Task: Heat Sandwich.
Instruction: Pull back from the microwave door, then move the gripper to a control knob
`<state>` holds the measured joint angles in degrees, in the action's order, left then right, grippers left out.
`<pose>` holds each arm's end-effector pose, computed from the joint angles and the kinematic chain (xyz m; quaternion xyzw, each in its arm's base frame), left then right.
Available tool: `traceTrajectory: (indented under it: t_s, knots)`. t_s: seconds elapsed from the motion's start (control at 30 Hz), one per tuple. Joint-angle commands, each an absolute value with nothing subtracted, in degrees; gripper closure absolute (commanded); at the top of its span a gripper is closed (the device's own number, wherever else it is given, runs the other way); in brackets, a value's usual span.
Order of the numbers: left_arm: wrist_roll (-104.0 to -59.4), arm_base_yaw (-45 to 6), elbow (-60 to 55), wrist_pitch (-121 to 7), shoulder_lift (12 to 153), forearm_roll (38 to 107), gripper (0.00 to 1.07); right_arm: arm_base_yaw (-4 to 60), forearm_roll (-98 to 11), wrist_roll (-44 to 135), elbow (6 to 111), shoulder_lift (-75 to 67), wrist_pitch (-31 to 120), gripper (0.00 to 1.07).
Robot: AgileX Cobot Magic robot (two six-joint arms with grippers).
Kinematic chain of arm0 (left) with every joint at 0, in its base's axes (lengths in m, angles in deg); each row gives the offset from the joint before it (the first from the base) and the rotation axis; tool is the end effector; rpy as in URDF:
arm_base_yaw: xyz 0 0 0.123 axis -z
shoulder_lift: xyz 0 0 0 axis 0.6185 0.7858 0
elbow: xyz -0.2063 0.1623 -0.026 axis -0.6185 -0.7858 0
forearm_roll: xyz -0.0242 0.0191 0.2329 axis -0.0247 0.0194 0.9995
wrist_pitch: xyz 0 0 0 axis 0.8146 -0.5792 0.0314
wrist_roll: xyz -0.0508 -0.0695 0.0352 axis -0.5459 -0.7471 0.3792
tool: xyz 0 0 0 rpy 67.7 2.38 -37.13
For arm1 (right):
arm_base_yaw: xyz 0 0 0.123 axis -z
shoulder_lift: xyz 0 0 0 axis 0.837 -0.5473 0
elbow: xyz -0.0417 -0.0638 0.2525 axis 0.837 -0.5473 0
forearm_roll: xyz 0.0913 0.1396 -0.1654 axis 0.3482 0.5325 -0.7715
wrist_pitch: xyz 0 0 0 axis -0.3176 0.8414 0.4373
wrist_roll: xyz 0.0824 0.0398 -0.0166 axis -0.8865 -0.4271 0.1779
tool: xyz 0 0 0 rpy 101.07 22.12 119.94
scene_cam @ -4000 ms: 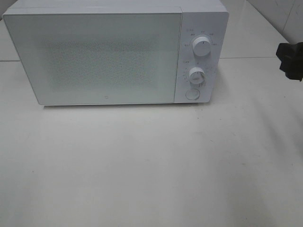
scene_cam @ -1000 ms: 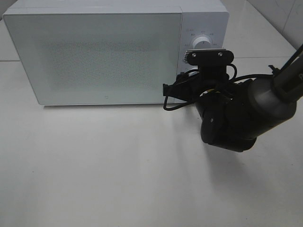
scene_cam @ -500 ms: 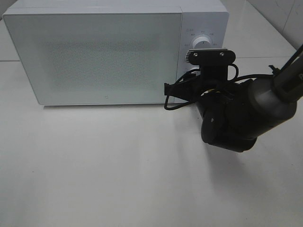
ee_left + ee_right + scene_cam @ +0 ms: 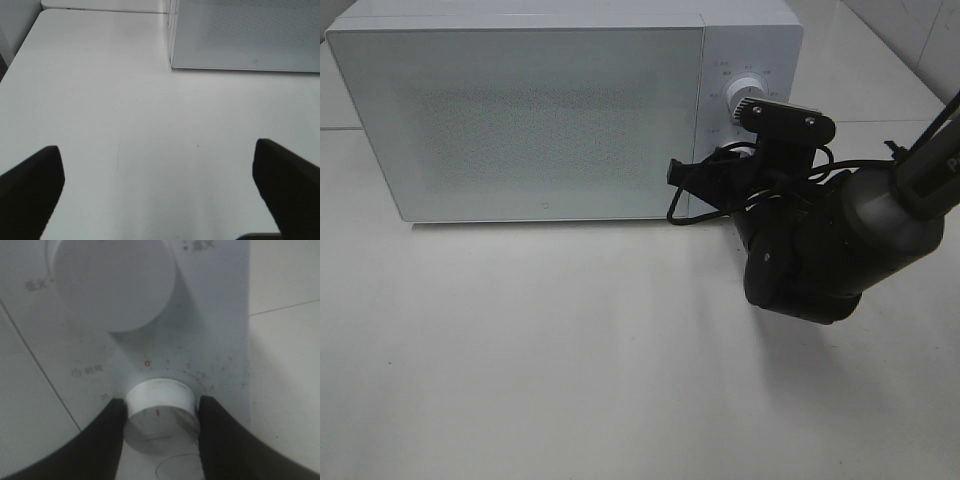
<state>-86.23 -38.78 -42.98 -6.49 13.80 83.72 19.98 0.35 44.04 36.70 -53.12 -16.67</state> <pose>0.0002 -0.0050 0.2726 -0.0080 0.8489 -0.0313 0.5275 0.3077 0.1581 0.1163 0.1000 0.7494 0.0614 0.6517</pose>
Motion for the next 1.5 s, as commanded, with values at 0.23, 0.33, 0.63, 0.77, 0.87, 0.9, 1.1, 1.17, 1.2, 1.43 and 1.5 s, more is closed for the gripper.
traceTrajectory:
  t_s: [0.23, 0.33, 0.63, 0.77, 0.87, 0.9, 1.1, 1.17, 1.2, 1.43, 1.5]
  knots:
    - [-86.52, -38.43, -43.1, -6.49, 12.48, 83.83, 0.09, 20.21, -0.8, 17.23, 37.22, -52.66, -20.85, 0.93]
    - [-86.52, -38.43, -43.1, -6.49, 12.48, 83.83, 0.09, 20.21, -2.34, 12.13, 37.22, -52.66, -22.11, 0.93]
    - [-86.52, -38.43, -43.1, -6.49, 12.48, 83.83, 0.09, 20.21, -3.26, -8.33, 37.22, -52.66, -23.43, 0.93]
    - [-86.52, -38.43, -43.1, -6.49, 12.48, 83.83, 0.09, 20.21, -3.15, -14.11, 37.22, -52.66, -23.49, 0.93]
    - [-86.52, -38.43, -43.1, -6.49, 12.48, 83.83, 0.09, 20.21, -3.03, -23.28, 37.22, -52.66, -23.6, 0.92]
    - [-86.52, -38.43, -43.1, -6.49, 12.48, 83.83, 0.09, 20.21, -2.92, -25.4, 37.22, -52.66, -23.6, 0.92]
    - [-86.52, -38.43, -43.1, -6.49, 12.48, 83.83, 0.09, 20.21, -2.92, -36.29, 37.22, -52.66, -24.12, 0.92]
    - [-86.52, -38.43, -43.1, -6.49, 12.48, 83.83, 0.09, 20.21, -2.92, -38.98, 37.22, -52.66, -24.46, 0.92]
    - [-86.52, -38.43, -43.1, -6.49, 12.48, 83.83, 0.09, 20.21, -2.92, -40.58, 37.22, -52.66, -24.46, 0.92]
    - [-86.52, -38.43, -43.1, -6.49, 12.48, 83.83, 0.09, 20.21, -3.09, -47.86, 37.22, -52.66, -24.46, 0.92]
    - [-86.52, -38.43, -43.1, -6.49, 12.48, 83.83, 0.09, 20.21, -3.26, -47.57, 37.22, -52.66, -24.46, 0.92]
